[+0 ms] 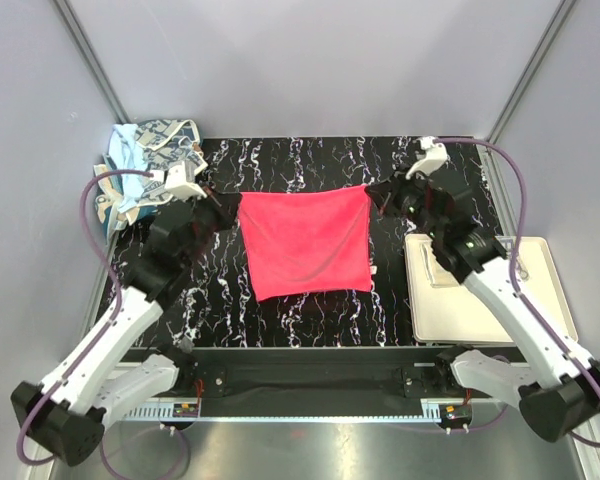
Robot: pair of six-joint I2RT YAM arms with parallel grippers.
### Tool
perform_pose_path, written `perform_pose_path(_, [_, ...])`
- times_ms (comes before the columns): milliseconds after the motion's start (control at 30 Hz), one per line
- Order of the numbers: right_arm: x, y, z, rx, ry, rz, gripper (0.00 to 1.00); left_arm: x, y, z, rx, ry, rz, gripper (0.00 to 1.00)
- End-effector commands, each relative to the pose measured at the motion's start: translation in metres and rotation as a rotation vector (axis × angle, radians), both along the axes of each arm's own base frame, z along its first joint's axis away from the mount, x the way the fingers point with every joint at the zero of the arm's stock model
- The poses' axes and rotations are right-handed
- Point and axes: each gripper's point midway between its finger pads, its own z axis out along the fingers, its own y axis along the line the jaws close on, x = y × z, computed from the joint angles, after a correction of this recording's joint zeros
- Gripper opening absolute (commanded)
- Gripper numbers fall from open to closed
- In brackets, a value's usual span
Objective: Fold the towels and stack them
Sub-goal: Fold the towel
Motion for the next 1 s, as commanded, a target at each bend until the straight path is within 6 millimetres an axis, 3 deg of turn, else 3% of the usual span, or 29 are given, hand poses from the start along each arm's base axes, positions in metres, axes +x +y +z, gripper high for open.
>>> perform_pose_path(0, [0.032,0.000,-0.017,-0.084,0.020,-0.068,0.06,0.036,-0.004,-0.002,0.024,0.026,0.055,0.00])
perform_pose_path(33, [0.046,0.005,-0.036,-0.108,0.059,-0.071,0.06,0.047,0.001,-0.009,0.025,0.045,0.074,0.00])
perform_pose_path(67, [0.059,0.006,-0.041,-0.112,0.058,-0.075,0.06,0.058,0.000,-0.012,0.017,0.052,0.077,0.00])
perform_pose_path(100, [0.075,0.011,-0.067,-0.137,0.112,-0.075,0.06,0.074,-0.006,-0.034,0.025,0.112,0.062,0.00])
perform_pose_path(167, [0.098,0.019,-0.076,-0.111,0.123,-0.040,0.05,0.102,0.004,-0.043,0.011,0.115,0.094,0.00])
perform_pose_path(200, [0.113,0.013,-0.085,-0.104,0.140,-0.054,0.05,0.118,0.002,-0.069,0.023,0.169,0.090,0.00])
perform_pose_path(233, [0.129,0.015,-0.116,-0.120,0.199,-0.052,0.04,0.133,0.012,-0.070,0.016,0.168,0.115,0.00])
perform_pose_path(267, [0.145,0.018,-0.113,-0.090,0.185,-0.042,0.04,0.146,0.013,-0.073,0.007,0.162,0.106,0.00])
perform_pose_path(300, [0.160,0.008,-0.122,-0.082,0.200,-0.060,0.04,0.162,0.015,-0.099,0.013,0.214,0.110,0.00])
perform_pose_path(333, [0.174,0.007,-0.152,-0.078,0.258,-0.066,0.04,0.179,0.025,-0.096,0.002,0.203,0.125,0.00])
perform_pose_path(367, [0.188,0.007,-0.149,-0.053,0.253,-0.057,0.04,0.191,0.025,-0.098,-0.003,0.198,0.117,0.00])
perform_pose_path(400, [0.207,0.000,-0.173,-0.041,0.282,-0.067,0.04,0.205,0.033,-0.122,0.008,0.244,0.133,0.00])
perform_pose_path(433, [0.215,-0.001,-0.179,-0.029,0.294,-0.060,0.05,0.219,0.030,-0.113,-0.003,0.221,0.108,0.00])
perform_pose_path(467, [0.228,0.002,-0.173,-0.018,0.281,-0.045,0.05,0.227,0.029,-0.116,-0.006,0.221,0.093,0.00])
perform_pose_path(500, [0.235,0.002,-0.195,-0.027,0.316,-0.048,0.06,0.237,0.034,-0.139,0.002,0.264,0.100,0.00])
perform_pose_path(567, [0.250,0.000,-0.196,-0.034,0.319,-0.050,0.07,0.253,0.036,-0.140,-0.001,0.261,0.091,0.00])
perform_pose_path(600, [0.254,0.002,-0.211,-0.038,0.344,-0.047,0.07,0.260,0.039,-0.157,0.001,0.288,0.094,0.00])
perform_pose_path(667, [0.263,0.002,-0.209,-0.027,0.333,-0.047,0.07,0.270,0.039,-0.157,-0.009,0.284,0.083,0.00])
perform_pose_path(700, [0.265,0.003,-0.213,-0.025,0.335,-0.044,0.07,0.272,0.041,-0.167,-0.010,0.301,0.082,0.00])
perform_pose_path(967, [0.260,0.001,-0.205,-0.017,0.301,-0.045,0.06,0.264,0.039,-0.171,-0.015,0.298,0.071,0.00])
